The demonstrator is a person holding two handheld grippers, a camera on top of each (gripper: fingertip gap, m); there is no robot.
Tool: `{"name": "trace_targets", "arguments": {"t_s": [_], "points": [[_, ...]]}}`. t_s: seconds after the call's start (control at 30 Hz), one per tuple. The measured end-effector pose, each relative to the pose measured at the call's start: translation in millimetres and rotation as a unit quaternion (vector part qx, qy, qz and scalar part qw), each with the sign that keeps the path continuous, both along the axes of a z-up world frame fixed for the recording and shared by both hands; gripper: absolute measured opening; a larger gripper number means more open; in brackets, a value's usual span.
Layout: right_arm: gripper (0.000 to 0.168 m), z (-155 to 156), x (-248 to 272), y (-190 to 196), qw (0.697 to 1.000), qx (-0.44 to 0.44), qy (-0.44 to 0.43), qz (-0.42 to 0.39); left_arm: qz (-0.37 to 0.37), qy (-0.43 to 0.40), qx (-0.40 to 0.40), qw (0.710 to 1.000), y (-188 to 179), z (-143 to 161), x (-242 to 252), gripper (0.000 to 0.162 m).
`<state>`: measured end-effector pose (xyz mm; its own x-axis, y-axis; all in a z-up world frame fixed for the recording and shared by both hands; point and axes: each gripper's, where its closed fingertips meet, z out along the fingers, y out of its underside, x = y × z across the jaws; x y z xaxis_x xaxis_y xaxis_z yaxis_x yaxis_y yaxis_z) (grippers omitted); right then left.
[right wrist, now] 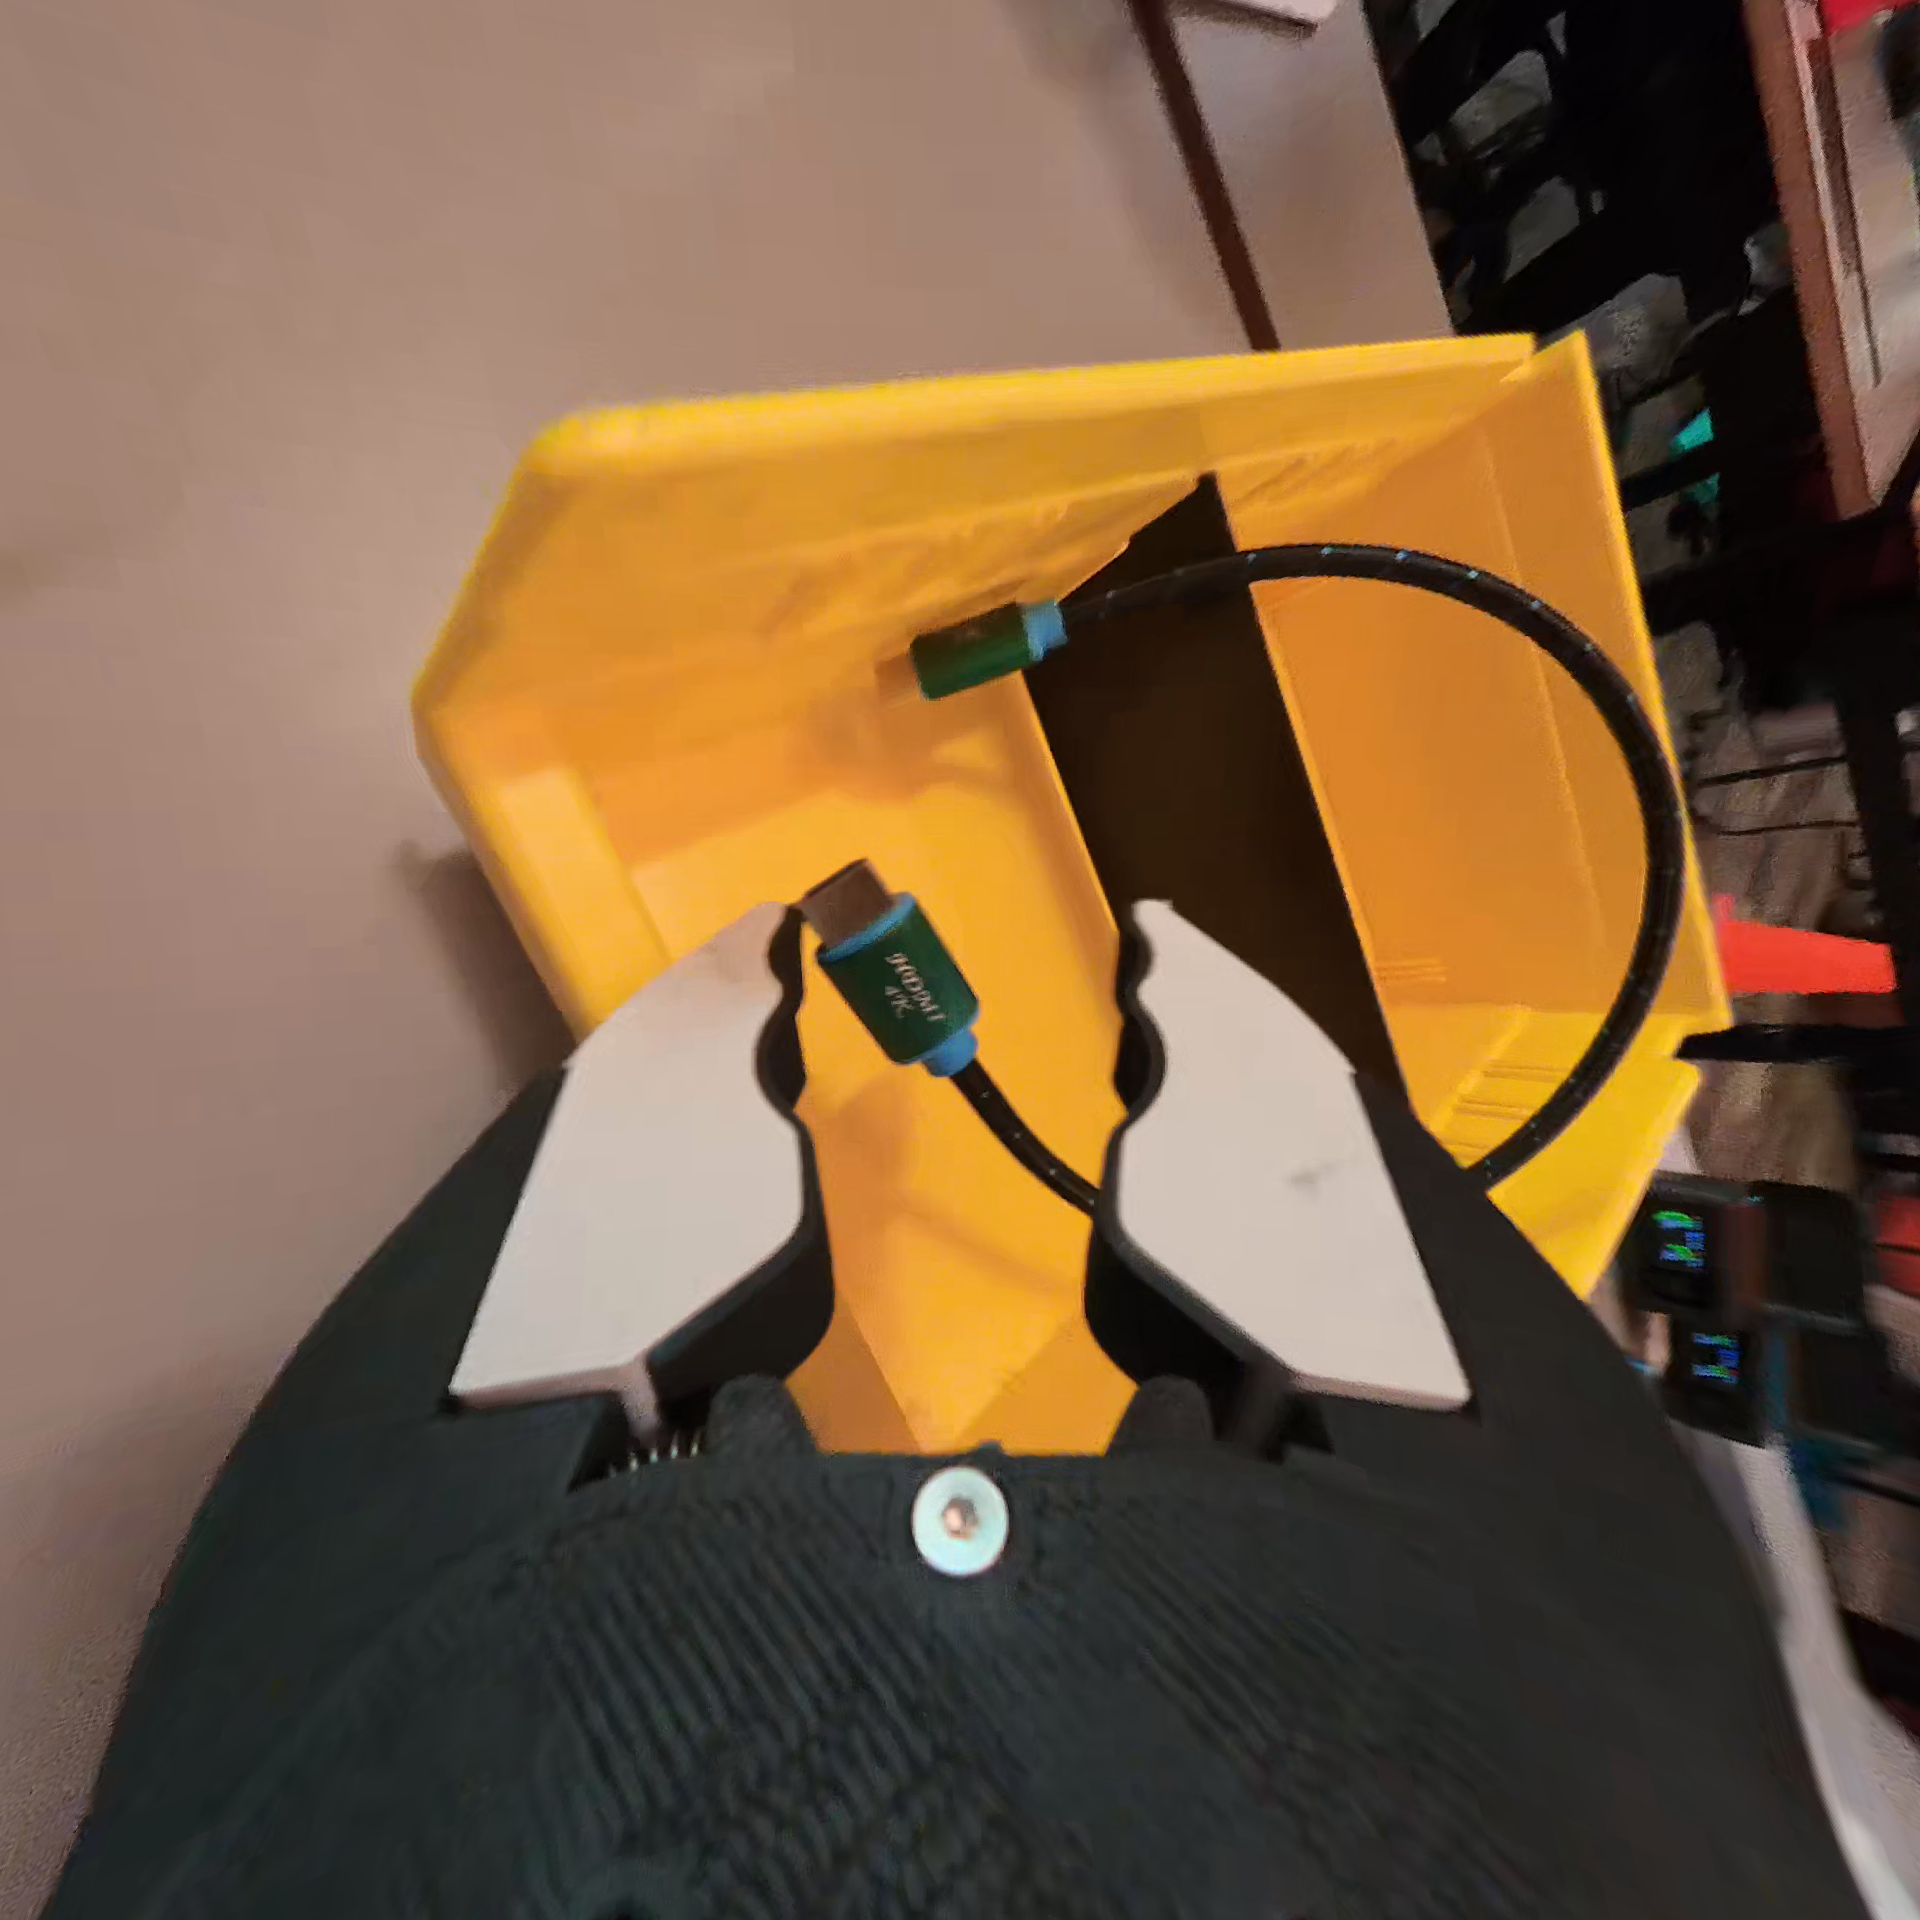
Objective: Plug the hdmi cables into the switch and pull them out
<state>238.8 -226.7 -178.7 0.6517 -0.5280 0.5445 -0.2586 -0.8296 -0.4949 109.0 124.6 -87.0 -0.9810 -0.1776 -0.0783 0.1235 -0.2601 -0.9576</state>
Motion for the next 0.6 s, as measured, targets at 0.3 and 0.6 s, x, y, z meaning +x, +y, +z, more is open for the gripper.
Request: {"name": "trace_targets", "arguments": {"t_s": [0.3, 0.6], "points": [[0.096, 49, -20, 45, 0.979, 0.198, 0.037, 0.014, 0.000, 0.000, -0.004, 1.000, 2, 1, 0, 0.022], [0.062, 139, -145, 222, 0.914, 0.269, -0.018, 0.304, 0.002, -0.024, 0.055, 0.998, -16, -12, -4, 0.022]]}}
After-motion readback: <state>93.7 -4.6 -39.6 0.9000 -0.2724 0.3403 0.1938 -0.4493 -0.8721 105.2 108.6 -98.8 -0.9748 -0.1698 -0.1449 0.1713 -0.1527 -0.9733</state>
